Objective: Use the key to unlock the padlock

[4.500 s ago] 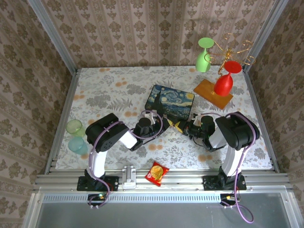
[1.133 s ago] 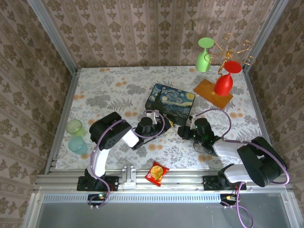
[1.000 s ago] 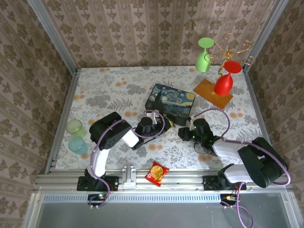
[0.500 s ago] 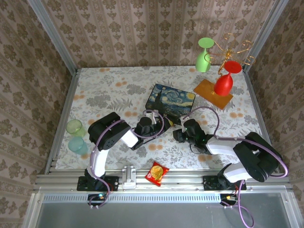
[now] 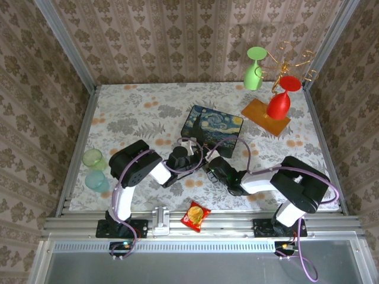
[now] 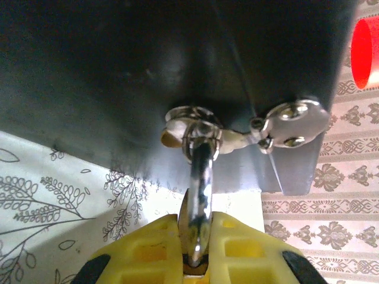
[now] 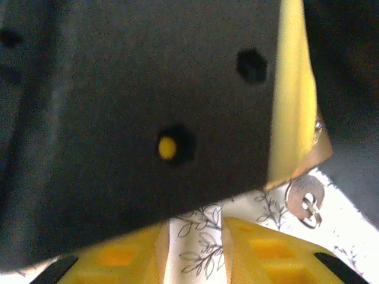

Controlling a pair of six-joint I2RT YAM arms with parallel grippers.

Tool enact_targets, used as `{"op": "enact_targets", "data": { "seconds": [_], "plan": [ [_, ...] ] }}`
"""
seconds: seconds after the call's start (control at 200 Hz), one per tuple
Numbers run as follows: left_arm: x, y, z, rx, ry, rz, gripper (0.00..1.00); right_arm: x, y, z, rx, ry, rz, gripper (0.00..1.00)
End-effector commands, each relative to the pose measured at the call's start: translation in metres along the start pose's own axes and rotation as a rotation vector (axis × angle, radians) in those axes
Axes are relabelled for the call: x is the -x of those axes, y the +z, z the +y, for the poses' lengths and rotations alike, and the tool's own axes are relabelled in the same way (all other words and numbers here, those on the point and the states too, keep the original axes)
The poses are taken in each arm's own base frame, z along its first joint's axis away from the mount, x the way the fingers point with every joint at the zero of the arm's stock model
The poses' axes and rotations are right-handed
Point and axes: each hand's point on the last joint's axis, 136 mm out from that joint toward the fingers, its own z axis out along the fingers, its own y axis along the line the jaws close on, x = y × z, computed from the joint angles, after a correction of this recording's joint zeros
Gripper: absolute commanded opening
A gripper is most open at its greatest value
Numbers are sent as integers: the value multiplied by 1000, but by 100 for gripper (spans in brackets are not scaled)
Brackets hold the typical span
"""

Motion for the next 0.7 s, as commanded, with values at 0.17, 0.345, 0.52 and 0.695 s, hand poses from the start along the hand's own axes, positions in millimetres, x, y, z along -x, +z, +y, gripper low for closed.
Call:
{"op": "enact_targets", "data": {
  "seconds": [0.17, 0.345, 0.52, 0.695],
  "plan": [
    [1, -14, -19, -37, 0, 12, 0, 16, 12, -24, -209, -154, -15, 31],
    [3, -17, -22, -33, 6, 15, 0, 17, 14, -20, -176, -173, -35, 18],
    [2, -18, -24, -36, 5, 28, 0, 20, 9, -10, -86, -150, -72, 8],
    [2, -21, -16, -16, 2, 24, 5, 22, -3, -3, 96, -14, -97, 6]
  ]
}}
